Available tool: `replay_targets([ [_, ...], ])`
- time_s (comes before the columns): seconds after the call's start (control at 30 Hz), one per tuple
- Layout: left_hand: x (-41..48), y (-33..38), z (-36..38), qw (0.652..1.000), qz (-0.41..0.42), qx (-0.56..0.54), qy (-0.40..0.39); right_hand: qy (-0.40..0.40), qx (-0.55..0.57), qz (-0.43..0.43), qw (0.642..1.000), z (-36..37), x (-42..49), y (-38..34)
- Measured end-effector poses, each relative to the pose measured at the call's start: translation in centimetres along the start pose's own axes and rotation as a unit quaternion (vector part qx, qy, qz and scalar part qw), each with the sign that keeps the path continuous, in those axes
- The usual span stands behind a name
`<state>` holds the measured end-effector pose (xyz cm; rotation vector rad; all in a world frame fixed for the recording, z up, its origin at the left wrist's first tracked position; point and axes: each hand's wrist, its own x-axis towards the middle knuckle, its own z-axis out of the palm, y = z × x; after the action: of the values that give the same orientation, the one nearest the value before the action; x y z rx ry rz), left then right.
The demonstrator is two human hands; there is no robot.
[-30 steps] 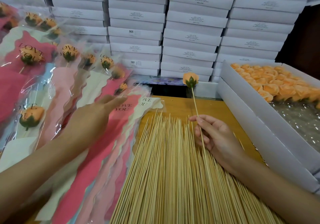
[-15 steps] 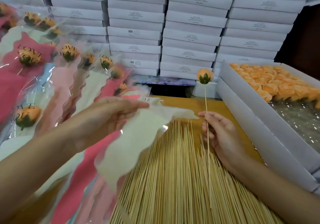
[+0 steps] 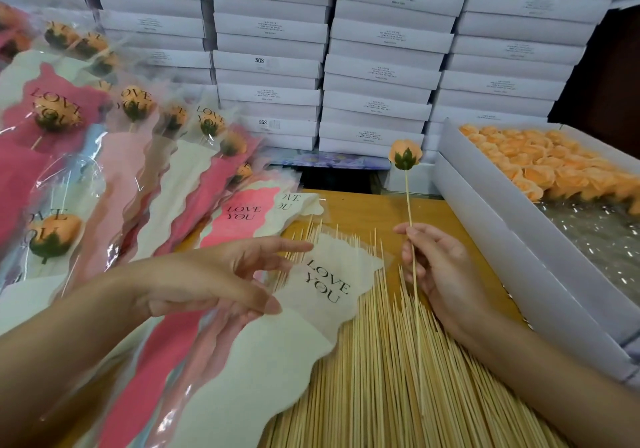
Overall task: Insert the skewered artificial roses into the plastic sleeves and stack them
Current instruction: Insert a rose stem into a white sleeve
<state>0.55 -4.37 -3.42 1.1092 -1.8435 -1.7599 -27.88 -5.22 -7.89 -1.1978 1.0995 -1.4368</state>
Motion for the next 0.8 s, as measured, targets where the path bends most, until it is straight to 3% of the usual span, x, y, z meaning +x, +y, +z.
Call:
replay_targets([
  [0.1,-0.2,-0.2,-0.2,0.999,-0.015,0.027,-0.014,-0.004,0.001,0.000,1.000,0.0,-0.1,-0.1],
  [0.23,-0.6,0.2,-0.4,0.996,-0.021,-0.016,-0.080,-0.002,0.002,0.003,1.000,0.1,-0.1,-0.1],
  [0.33,-0.3,-0.1,-0.5,0.999,-0.003,0.018,-0.027,0.000,0.005,0.005,1.000,0.2,0.0,-0.2],
  [0.53,1.2,-1.3,0.1,0.990,0.085,-0.054,0.099,-0.004,0.000,0.010,1.000,0.1,0.0,-0.1],
  [0.8,1.6,-1.9,0.1,0.990,0.065,0.002,0.129,-0.009,-0.004,0.006,1.000,0.1,0.0,0.0],
])
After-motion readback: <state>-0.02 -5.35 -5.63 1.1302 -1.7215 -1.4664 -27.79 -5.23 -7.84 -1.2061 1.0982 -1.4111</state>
